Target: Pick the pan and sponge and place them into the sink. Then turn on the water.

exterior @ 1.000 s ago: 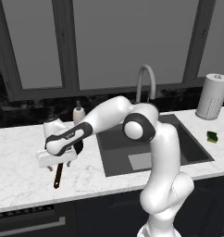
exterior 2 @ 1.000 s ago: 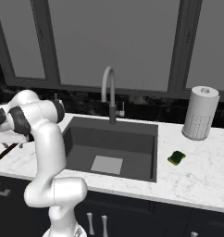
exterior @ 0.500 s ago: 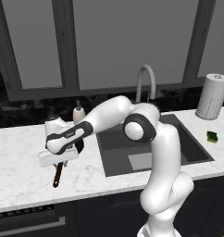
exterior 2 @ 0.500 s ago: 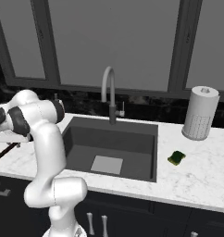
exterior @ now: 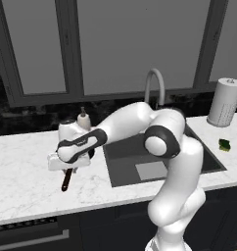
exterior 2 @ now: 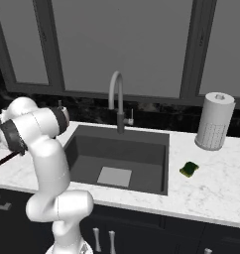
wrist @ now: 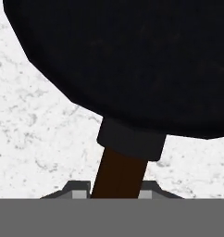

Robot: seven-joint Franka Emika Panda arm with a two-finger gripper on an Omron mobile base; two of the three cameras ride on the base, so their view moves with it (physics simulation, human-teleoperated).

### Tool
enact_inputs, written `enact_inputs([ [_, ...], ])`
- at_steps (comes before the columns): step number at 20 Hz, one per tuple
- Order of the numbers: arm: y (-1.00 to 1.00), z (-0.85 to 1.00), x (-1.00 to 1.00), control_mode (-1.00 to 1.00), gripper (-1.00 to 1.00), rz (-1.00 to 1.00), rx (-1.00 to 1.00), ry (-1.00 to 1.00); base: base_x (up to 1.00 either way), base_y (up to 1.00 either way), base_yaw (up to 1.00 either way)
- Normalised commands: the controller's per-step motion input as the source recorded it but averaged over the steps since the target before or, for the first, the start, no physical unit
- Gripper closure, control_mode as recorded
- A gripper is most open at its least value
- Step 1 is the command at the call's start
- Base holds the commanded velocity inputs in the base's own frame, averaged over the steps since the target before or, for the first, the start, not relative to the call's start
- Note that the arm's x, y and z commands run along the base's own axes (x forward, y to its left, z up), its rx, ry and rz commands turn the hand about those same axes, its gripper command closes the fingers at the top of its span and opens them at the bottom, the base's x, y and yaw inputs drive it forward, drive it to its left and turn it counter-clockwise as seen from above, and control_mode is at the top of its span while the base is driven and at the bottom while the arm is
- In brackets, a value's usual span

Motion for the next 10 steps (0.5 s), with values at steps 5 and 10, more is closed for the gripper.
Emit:
enact_inputs([
  [5, -0.46, 0.46, -0.13, -1.0, 1.0, -0.26, 0.14, -0.1, 0.0, 0.0, 0.0],
  [10, -0.61, 0.21, -0.06, -1.0, 1.0, -0.31, 0.0, -0.08, 0.0, 0.0, 0.0],
])
